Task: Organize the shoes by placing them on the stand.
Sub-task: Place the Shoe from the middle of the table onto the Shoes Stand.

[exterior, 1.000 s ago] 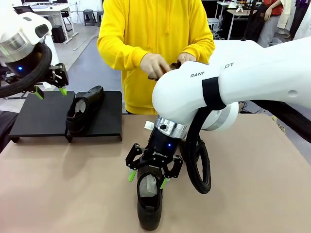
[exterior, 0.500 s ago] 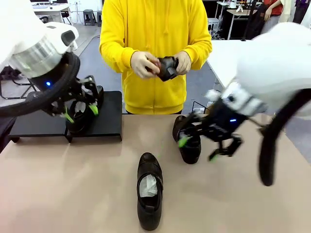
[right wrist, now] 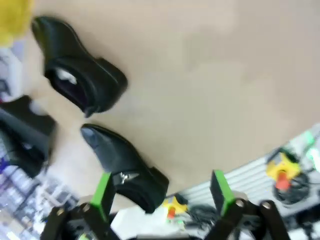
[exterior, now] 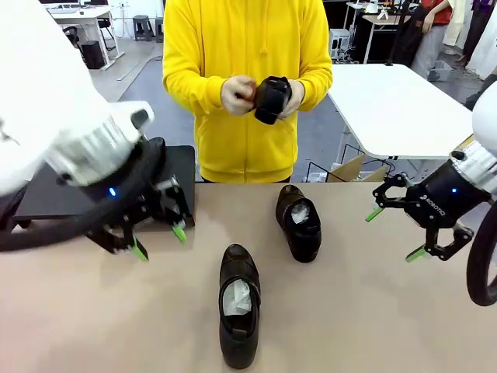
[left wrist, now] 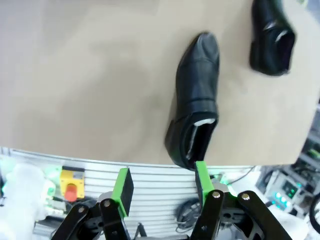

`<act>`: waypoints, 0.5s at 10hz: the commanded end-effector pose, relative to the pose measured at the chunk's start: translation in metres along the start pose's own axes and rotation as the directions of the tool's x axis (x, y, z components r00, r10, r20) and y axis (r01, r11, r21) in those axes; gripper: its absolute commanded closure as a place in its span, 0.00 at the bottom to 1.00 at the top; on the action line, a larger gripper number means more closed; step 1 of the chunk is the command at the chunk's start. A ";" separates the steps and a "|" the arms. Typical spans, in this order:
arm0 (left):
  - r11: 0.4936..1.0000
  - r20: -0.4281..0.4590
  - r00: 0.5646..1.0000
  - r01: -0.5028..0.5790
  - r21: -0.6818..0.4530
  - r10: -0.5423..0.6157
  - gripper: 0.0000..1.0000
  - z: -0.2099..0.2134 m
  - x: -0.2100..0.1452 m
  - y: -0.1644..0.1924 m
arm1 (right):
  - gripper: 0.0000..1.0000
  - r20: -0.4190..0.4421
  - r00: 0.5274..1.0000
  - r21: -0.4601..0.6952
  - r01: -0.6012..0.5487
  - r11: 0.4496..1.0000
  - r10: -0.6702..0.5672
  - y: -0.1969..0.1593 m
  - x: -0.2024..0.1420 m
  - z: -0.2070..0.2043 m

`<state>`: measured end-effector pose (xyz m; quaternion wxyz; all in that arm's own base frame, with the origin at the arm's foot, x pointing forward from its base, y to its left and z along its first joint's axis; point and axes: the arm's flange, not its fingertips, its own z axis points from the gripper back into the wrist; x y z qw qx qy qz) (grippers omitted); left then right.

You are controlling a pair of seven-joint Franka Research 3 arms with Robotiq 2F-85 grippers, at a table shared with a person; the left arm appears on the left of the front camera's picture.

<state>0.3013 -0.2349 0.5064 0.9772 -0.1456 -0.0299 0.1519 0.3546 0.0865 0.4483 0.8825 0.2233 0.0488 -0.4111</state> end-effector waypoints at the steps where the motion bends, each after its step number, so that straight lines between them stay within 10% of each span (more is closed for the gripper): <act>1: 0.987 -0.010 0.987 0.158 -0.032 -0.159 0.34 -0.033 -0.007 -0.002 | 0.00 -0.011 0.990 -0.002 -0.139 0.990 0.139 0.013 -0.023 -0.003; 5: 0.908 -0.017 0.909 0.415 -0.058 -0.416 0.34 -0.077 -0.030 -0.010 | 0.00 -0.011 0.990 -0.002 -0.139 0.990 0.139 0.013 -0.023 -0.003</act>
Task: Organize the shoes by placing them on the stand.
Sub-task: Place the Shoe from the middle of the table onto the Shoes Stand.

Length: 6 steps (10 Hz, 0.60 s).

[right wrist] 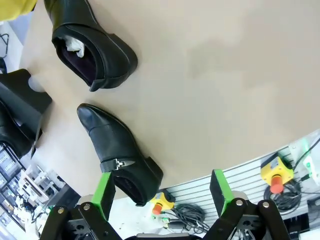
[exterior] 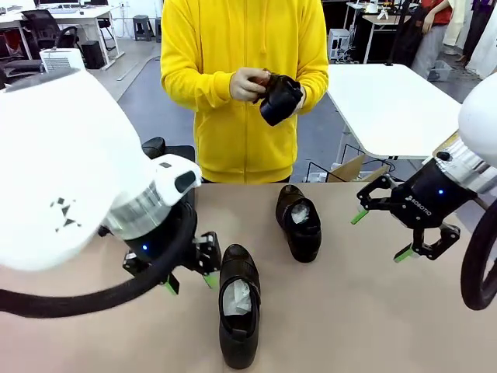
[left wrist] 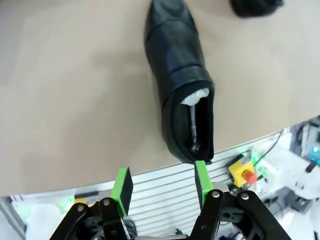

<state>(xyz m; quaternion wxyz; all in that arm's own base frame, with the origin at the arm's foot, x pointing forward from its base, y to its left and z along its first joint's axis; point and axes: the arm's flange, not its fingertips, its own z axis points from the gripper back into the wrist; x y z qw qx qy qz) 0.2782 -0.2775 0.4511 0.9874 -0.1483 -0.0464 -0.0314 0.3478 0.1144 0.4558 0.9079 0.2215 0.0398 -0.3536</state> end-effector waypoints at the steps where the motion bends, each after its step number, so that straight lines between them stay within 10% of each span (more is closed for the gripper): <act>1: 0.991 0.012 0.992 0.127 -0.034 -0.126 0.34 -0.028 0.003 0.005 | 0.00 -0.005 1.000 0.010 -0.013 1.000 0.013 0.000 0.003 0.002; 6: 0.984 -0.029 0.984 0.177 0.036 -0.176 0.34 -0.079 0.002 -0.003 | 0.00 -0.005 1.000 0.010 -0.013 1.000 0.013 0.000 0.003 0.002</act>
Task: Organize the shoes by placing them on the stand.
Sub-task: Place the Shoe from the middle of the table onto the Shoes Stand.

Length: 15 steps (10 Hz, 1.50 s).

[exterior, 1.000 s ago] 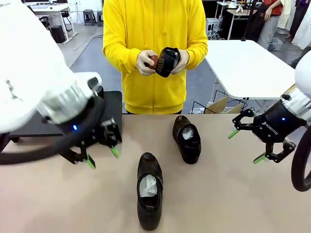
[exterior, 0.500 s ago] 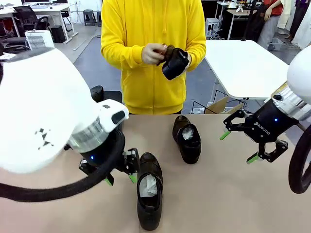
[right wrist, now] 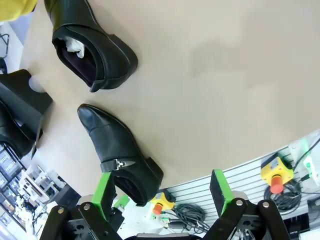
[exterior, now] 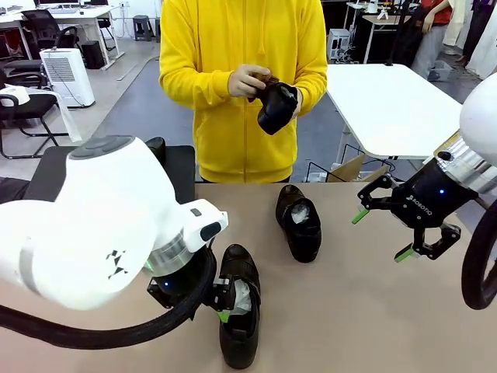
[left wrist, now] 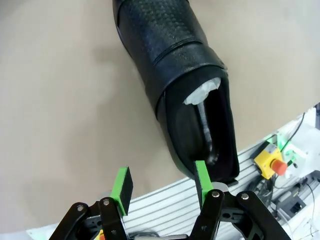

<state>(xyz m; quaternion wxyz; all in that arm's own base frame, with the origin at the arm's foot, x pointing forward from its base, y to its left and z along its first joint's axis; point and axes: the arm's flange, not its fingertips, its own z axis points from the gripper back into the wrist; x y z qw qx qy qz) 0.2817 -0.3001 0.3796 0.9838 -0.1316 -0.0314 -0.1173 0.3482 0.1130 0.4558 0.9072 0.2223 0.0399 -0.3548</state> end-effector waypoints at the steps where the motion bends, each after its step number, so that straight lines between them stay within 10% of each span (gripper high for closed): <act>1: 0.999 0.061 0.998 -0.026 0.027 0.024 0.34 -0.008 0.010 -0.004 | 0.00 -0.004 1.000 0.008 -0.016 1.000 0.016 0.000 0.002 0.001; 10: 0.978 0.075 0.983 -0.175 0.109 0.167 0.34 -0.036 0.033 -0.011 | 0.00 -0.004 1.000 0.008 -0.016 1.000 0.016 0.000 0.002 0.001; 14: 0.978 0.019 0.987 -0.163 0.134 0.162 1.00 -0.046 0.036 -0.017 | 0.00 -0.004 1.000 0.008 -0.016 1.000 0.016 0.000 0.002 0.001; 15: 0.978 0.018 0.987 -0.158 0.135 0.157 1.00 -0.045 0.036 -0.018 | 0.00 -0.004 1.000 0.008 -0.016 1.000 0.016 0.000 0.002 0.001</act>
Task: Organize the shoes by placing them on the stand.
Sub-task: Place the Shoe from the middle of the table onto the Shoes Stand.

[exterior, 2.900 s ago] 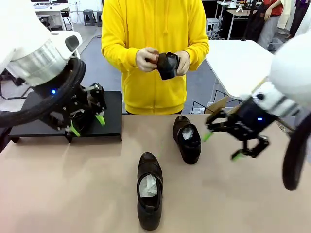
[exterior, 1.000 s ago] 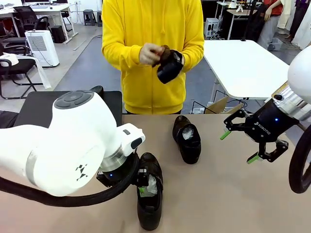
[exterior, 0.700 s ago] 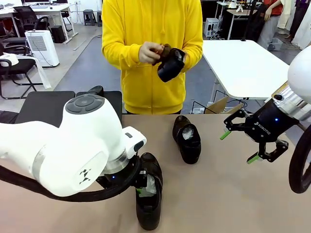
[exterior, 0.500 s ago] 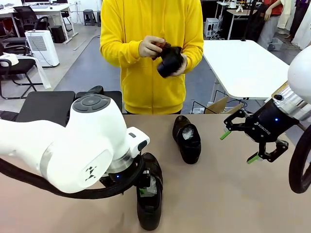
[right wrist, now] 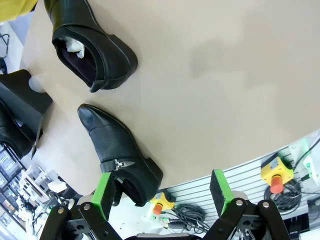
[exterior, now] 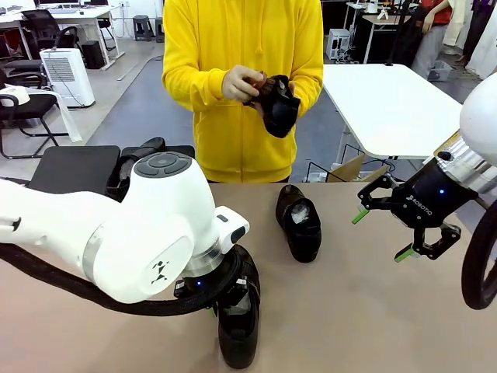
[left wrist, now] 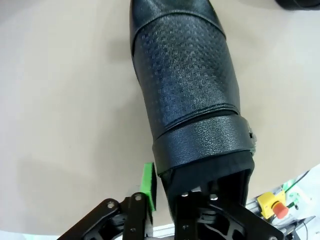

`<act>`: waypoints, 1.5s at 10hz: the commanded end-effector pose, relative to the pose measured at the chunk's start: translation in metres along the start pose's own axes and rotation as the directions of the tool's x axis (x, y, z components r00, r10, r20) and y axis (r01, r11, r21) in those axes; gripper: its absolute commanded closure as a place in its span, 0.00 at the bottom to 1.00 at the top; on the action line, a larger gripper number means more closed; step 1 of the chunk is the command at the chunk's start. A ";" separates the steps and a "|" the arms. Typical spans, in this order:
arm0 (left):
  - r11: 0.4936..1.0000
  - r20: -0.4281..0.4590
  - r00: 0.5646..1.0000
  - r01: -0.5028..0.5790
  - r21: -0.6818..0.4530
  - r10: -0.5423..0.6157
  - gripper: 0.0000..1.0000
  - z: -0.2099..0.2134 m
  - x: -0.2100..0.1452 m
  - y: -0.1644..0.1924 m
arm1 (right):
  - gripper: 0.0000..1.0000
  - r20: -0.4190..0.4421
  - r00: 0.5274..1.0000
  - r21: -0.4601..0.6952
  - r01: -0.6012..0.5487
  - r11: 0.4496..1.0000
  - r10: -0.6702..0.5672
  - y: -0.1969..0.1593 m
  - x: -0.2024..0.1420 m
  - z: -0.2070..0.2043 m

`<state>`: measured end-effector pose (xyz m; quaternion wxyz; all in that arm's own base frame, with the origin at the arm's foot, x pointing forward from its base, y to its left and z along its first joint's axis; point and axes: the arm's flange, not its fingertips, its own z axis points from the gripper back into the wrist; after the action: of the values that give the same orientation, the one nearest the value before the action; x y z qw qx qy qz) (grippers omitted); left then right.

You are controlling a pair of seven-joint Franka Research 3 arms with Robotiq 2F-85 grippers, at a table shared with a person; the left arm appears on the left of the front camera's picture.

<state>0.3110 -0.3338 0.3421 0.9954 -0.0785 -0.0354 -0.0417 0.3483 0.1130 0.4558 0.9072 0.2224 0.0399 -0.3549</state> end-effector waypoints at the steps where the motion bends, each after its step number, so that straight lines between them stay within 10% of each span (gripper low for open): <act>1: 1.000 -0.013 1.000 -0.002 0.030 0.002 1.00 0.003 0.002 -0.005 | 0.00 -0.004 1.000 0.008 -0.016 1.000 0.016 0.000 0.002 0.001; 6: 1.000 -0.016 1.000 -0.006 -0.022 0.006 1.00 0.042 0.011 -0.008 | 0.00 -0.004 1.000 0.008 -0.016 1.000 0.016 0.000 0.002 0.001; 10: 0.998 0.288 0.957 0.049 -0.041 -0.035 1.00 0.156 0.075 0.042 | 0.00 -0.004 1.000 0.008 -0.016 1.000 0.016 0.000 0.002 0.001; 15: 0.996 0.479 0.878 -0.020 0.082 -0.022 1.00 0.155 0.168 0.116 | 0.00 -0.004 1.000 0.008 -0.016 1.000 0.016 0.000 0.002 0.001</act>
<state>0.4657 -0.1916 0.4892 0.9644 -0.0453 -0.2588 -0.0296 0.3484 0.1124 0.4559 0.9069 0.2226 0.0397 -0.3555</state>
